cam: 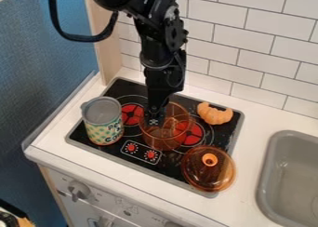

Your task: Move the object the the top left of the stove

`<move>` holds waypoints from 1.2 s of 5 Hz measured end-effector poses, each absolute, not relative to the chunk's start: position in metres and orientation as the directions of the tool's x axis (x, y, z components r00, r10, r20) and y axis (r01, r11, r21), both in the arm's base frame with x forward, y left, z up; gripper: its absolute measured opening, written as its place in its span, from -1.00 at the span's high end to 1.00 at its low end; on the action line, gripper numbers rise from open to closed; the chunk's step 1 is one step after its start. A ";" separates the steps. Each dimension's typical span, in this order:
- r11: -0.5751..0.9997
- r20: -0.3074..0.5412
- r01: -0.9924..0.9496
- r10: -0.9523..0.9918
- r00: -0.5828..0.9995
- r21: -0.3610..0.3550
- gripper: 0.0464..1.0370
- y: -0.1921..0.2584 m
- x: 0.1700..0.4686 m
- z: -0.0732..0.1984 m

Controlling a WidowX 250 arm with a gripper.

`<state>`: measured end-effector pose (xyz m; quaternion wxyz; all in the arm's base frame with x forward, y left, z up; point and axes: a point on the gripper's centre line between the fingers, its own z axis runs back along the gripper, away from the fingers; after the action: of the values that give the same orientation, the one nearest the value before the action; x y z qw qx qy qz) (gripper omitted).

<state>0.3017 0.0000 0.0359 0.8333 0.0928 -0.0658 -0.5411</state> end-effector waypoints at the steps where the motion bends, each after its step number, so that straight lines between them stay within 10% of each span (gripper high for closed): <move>1: 0.399 -0.002 0.895 -0.913 0.408 0.200 -0.92 0.000 0.299 0.028; 4: 0.707 0.010 0.646 -0.677 0.736 0.288 -0.92 0.043 0.254 0.070; 6: 0.935 -0.067 0.266 -0.258 0.964 0.235 -0.92 0.094 0.219 0.040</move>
<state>0.2195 0.0941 0.0402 0.9834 0.1216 0.0175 -0.1332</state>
